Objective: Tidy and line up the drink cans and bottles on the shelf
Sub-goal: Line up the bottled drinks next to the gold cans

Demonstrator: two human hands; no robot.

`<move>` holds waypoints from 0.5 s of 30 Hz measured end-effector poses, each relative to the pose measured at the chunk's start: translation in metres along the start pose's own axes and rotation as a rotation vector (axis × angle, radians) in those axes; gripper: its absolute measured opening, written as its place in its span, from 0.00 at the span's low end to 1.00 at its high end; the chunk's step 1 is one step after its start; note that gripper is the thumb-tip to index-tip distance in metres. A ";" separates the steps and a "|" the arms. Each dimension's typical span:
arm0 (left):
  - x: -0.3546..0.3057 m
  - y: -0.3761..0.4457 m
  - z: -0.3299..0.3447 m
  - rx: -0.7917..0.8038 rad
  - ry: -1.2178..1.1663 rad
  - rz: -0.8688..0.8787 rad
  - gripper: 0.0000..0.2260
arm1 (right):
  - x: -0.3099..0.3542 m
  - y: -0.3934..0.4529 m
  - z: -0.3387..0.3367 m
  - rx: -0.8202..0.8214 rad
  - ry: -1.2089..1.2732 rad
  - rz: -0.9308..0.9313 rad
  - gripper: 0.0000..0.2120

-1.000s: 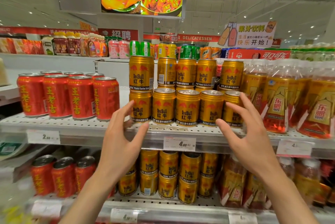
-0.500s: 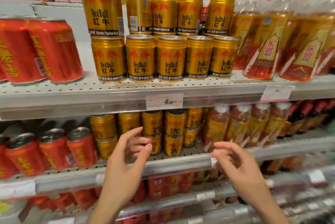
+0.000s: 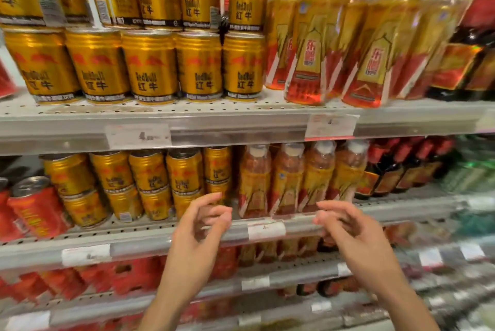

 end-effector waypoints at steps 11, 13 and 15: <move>-0.041 -0.029 0.114 -0.045 0.006 0.037 0.14 | -0.027 0.051 -0.110 0.034 -0.018 -0.005 0.05; -0.046 -0.029 0.122 -0.052 -0.008 0.038 0.14 | -0.029 0.056 -0.117 0.018 0.001 0.017 0.04; -0.052 -0.025 0.127 -0.056 -0.011 0.070 0.13 | -0.028 0.062 -0.121 -0.002 0.006 0.033 0.04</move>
Point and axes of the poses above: each hand's wrist, its own y-axis towards the middle knuckle, its own z-axis out of the palm, x = y × z, the point moved 2 cm from there along y, towards the middle knuckle, and after that the axes turned 9 degrees about -x, right-handed, at the moved point
